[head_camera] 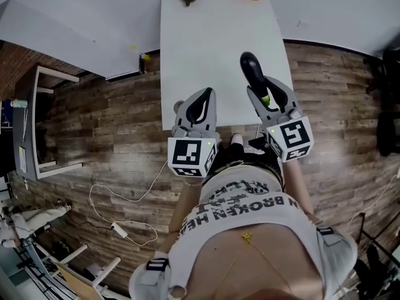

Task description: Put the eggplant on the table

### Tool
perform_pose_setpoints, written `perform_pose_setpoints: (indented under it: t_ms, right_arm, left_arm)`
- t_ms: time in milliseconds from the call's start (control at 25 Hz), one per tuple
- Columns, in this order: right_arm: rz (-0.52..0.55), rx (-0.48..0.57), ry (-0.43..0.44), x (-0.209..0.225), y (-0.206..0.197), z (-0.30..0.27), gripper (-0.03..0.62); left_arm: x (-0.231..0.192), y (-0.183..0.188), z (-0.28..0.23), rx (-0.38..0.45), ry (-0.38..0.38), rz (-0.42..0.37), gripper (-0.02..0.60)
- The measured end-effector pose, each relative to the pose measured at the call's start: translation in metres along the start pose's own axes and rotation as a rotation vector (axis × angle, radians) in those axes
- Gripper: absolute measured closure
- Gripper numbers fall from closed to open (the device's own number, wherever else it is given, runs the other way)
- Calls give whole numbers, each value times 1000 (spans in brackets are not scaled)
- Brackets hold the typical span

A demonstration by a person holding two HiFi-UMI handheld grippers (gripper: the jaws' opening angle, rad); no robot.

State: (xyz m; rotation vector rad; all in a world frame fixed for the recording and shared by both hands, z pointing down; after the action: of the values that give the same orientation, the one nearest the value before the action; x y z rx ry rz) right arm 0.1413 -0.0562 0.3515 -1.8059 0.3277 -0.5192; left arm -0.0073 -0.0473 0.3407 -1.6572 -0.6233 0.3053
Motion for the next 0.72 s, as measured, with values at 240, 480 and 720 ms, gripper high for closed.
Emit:
perform_pose_setpoints:
  t_ms: [240,480,720]
  right_arm:
    - [-13,-7,3,3,2,-26,424]
    - [-17,-7,-25,-4,5,-49,424]
    - [-36,-1,-48,-17,10,-70,424]
  left_arm:
    - [-31,-7,-5,-25,39,10,575]
    - [-54,-4,-16,2,11,9,575]
    - [-69,2,-31,40,-69,1,575]
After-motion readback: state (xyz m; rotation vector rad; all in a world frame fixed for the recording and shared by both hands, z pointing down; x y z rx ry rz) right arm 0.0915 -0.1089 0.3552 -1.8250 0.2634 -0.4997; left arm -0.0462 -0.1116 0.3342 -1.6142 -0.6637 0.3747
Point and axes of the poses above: the fingertips, and each gripper's own axes: z backward along the fingers, x to its right, y out of its top, the point moved 4 cm from there along z, backward along the fingers, and after that the axes turned 13 degrees about -z, right-handed, at the moved point
